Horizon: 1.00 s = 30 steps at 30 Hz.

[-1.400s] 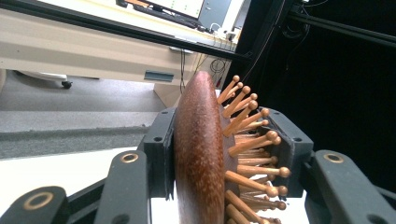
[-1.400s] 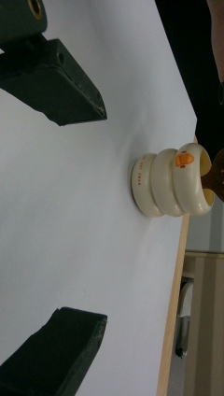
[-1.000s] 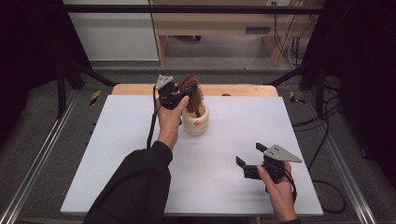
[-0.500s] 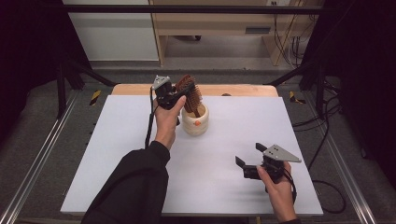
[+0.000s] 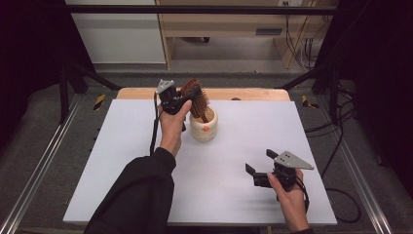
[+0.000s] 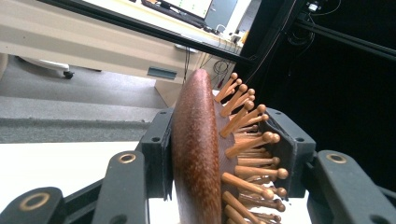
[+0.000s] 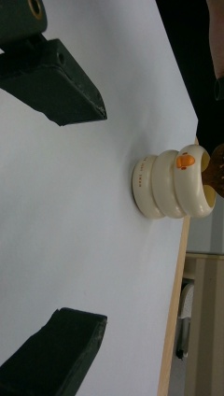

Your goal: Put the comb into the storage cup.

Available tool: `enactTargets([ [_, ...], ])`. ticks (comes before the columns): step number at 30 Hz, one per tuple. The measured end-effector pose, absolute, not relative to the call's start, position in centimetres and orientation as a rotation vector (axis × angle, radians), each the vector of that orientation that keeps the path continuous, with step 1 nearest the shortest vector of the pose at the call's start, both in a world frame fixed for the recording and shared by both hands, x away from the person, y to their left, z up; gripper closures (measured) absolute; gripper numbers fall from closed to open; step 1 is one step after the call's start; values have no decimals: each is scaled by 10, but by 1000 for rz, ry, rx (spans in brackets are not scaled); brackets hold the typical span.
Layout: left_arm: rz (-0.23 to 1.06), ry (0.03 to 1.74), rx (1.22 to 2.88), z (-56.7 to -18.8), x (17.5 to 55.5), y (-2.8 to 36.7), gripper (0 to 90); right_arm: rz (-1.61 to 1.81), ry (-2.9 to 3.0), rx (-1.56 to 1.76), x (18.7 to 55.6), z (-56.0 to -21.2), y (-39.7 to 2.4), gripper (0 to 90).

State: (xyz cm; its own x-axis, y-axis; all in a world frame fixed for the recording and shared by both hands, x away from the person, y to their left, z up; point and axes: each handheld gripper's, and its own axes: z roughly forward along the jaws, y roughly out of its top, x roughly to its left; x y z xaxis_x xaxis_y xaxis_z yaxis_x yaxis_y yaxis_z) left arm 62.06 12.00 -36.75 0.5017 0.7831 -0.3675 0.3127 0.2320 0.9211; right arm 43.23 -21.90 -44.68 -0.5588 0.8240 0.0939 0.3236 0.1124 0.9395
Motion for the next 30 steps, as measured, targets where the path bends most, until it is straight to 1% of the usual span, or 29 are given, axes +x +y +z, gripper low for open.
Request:
enactTargets([
  [30, 410, 1086, 1334, -372, 622, 129, 484, 1444, 1948, 1107, 433, -448, -217, 40],
])
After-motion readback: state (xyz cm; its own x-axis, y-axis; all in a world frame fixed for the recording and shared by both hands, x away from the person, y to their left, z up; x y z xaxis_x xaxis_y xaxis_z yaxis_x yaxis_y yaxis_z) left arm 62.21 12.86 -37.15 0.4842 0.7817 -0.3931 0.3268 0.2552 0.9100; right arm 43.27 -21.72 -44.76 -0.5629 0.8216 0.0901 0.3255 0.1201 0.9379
